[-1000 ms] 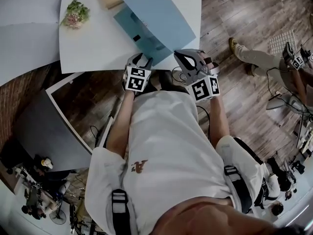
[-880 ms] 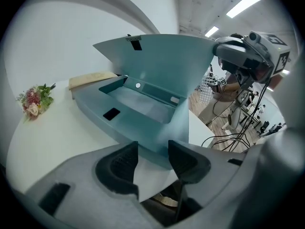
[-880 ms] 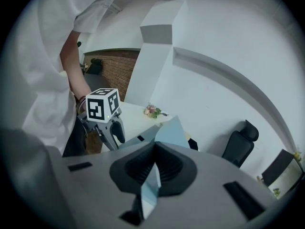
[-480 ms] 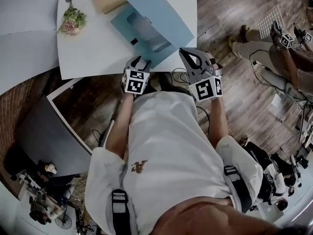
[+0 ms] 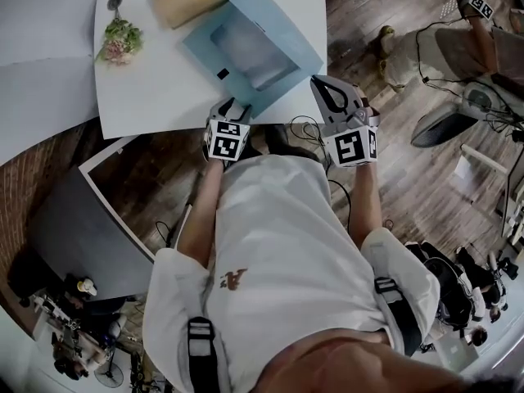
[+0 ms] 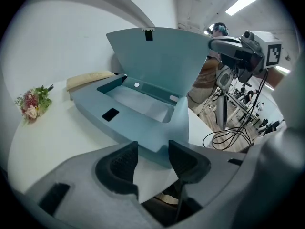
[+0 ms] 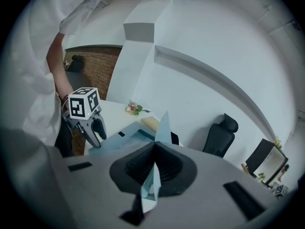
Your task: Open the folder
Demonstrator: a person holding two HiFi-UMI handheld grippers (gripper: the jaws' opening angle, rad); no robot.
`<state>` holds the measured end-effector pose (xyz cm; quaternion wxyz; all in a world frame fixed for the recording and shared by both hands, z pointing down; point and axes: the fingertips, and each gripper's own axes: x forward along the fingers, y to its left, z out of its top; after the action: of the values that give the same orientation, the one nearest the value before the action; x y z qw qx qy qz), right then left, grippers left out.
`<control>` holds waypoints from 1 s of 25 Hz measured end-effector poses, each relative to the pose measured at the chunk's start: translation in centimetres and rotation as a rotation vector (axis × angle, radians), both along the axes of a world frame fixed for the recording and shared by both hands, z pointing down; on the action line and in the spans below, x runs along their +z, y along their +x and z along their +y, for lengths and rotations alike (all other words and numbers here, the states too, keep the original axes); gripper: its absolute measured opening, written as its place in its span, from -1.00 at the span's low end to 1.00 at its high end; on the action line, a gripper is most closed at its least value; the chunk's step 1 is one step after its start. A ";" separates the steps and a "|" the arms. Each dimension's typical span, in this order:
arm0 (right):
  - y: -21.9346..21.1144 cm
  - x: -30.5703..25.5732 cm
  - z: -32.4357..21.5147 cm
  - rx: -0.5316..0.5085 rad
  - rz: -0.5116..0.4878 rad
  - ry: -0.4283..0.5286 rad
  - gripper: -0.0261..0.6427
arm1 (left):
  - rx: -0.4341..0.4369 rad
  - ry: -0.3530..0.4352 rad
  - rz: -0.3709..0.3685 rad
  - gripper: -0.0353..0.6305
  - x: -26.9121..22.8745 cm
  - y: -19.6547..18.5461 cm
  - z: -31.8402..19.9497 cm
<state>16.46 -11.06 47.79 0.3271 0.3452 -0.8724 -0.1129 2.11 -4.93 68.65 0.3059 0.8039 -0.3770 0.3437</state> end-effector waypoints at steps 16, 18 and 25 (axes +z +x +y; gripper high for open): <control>4.3 -0.3 -2.5 0.136 -0.007 0.032 -0.90 | 0.004 0.001 -0.003 -0.26 -0.1 0.1 -0.2; 4.8 -0.3 -2.7 0.149 -0.011 0.036 -0.90 | 0.003 -0.001 -0.003 -0.26 -0.2 0.1 -0.1; 6.2 0.0 -3.8 0.190 -0.026 0.039 -0.90 | -0.001 0.000 -0.002 -0.26 -0.4 0.1 -0.4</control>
<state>22.66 -14.89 47.82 0.3181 0.4340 -0.8376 -0.0939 2.20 -5.32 68.30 0.3056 0.8033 -0.3779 0.3443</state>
